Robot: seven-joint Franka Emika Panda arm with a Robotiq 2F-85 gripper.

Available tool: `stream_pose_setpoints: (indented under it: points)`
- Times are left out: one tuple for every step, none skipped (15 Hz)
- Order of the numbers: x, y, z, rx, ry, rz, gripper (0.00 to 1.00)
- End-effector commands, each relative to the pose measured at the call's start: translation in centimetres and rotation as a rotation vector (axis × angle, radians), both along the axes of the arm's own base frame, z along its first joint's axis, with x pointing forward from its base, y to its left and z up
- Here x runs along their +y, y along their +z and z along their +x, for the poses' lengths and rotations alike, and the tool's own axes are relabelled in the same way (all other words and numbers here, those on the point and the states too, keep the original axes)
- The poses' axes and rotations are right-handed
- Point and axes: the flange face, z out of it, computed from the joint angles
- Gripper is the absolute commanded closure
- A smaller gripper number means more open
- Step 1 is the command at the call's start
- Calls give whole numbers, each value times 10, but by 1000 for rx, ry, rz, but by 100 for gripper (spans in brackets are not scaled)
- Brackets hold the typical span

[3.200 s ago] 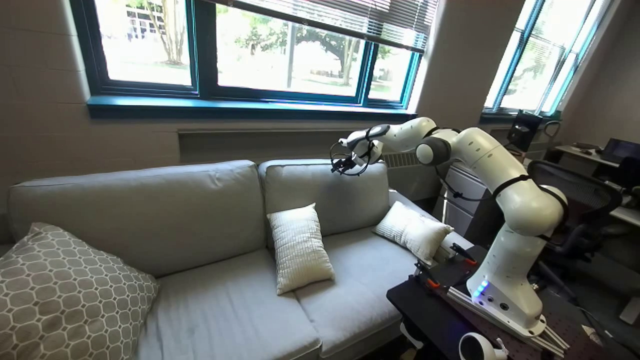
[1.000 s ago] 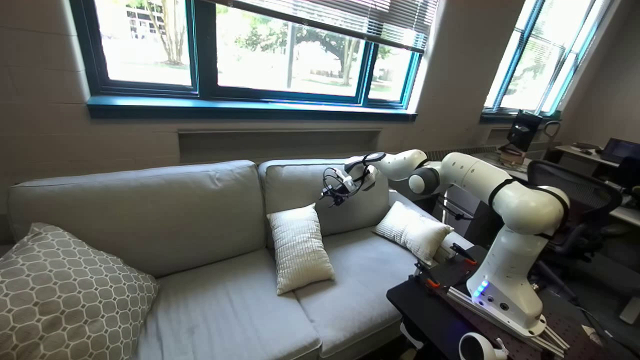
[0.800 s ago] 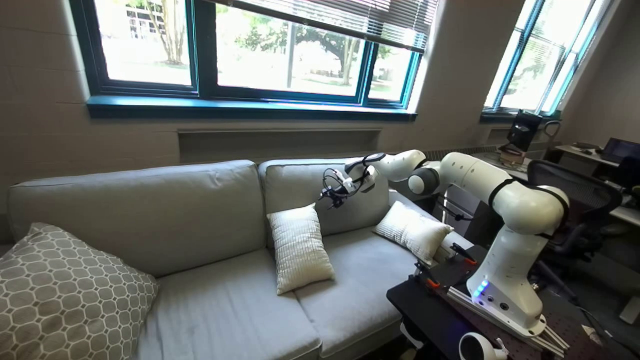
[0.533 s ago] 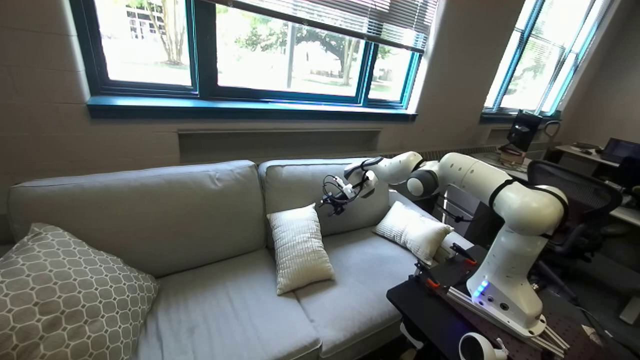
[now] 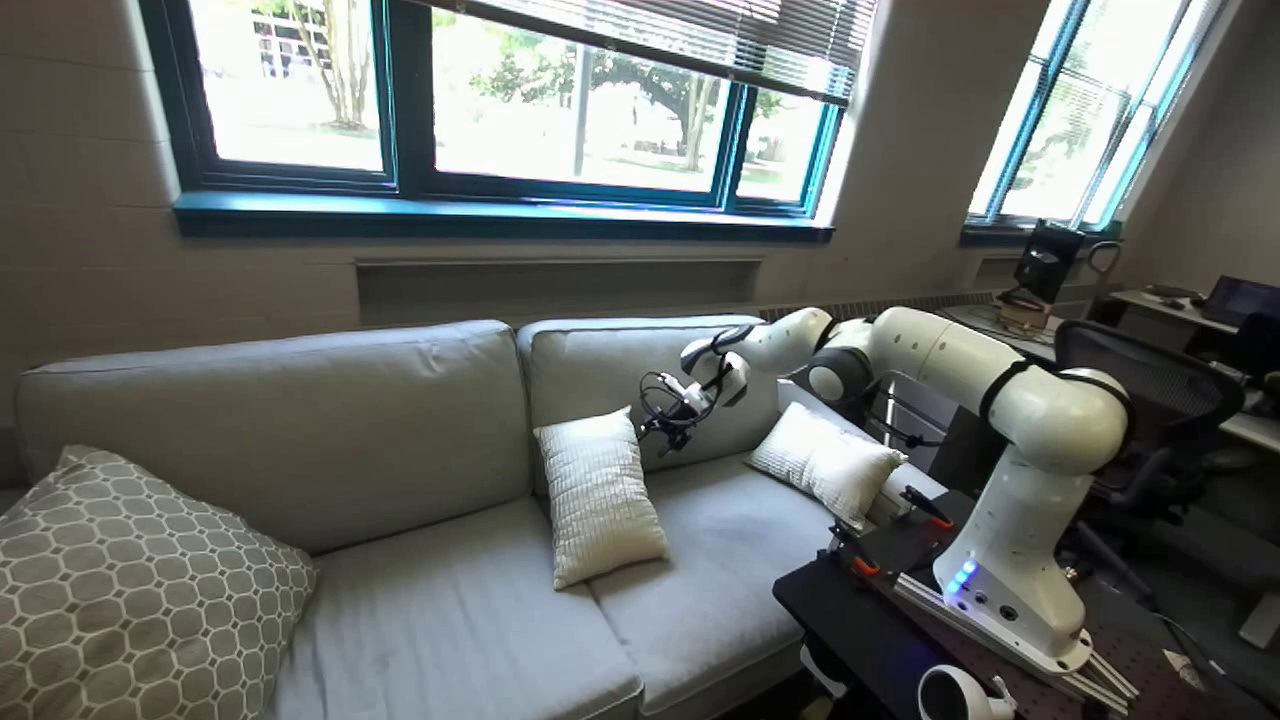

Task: Arrange the pillows neatly to the right

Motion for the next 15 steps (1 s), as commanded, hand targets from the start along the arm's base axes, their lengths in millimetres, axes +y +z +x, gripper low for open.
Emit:
stream_pose_setpoints:
  points:
    - [12,8,3,2,45,20,0]
    - [14,8,4,0,43,28,0]
    - [16,8,4,-1,40,31,0]
    - [16,7,3,-4,30,28,0]
    - [14,4,2,-9,7,17,0]
    - [11,1,1,-13,-20,7,0]
    - [8,-1,-1,-19,-40,-14,0]
    - [9,0,0,-22,-24,-25,0]
    - [8,-1,0,-11,-14,-7,0]
    - [7,-1,-1,-12,-18,-12,0]
    - [7,-2,-1,-12,-18,-14,0]
    - [8,-2,-1,-12,-18,-14,0]
    - [8,-2,-1,-12,-18,-15,0]
    - [8,-2,-1,-12,-18,-15,0]
    - [8,-2,-1,-12,-18,-16,0]
